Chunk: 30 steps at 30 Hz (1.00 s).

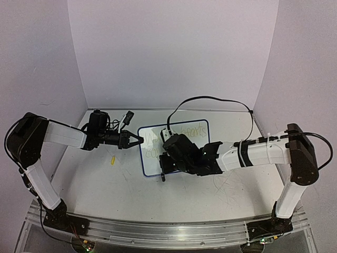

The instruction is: Write a sentence on the whiteboard

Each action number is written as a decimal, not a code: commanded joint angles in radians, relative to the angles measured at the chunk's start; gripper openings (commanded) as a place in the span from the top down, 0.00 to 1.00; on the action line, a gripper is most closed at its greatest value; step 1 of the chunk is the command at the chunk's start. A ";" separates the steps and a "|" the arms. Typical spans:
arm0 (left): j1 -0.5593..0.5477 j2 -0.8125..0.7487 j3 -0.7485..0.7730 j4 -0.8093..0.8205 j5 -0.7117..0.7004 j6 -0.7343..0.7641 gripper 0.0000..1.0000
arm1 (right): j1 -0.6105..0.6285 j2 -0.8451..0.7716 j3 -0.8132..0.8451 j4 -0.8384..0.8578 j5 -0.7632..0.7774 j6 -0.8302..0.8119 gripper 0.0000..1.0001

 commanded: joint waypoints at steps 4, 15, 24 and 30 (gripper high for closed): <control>-0.004 0.036 0.013 -0.041 -0.164 0.068 1.00 | -0.005 0.017 0.043 -0.010 0.065 -0.004 1.00; -0.004 0.034 0.009 -0.041 -0.163 0.068 1.00 | -0.014 0.015 0.083 -0.005 0.123 -0.027 1.00; -0.005 0.031 0.011 -0.041 -0.160 0.068 1.00 | -0.020 -0.010 0.059 -0.010 0.167 0.003 1.00; -0.005 0.030 0.014 -0.042 -0.158 0.067 1.00 | -0.020 -0.028 0.034 -0.021 0.177 0.022 1.00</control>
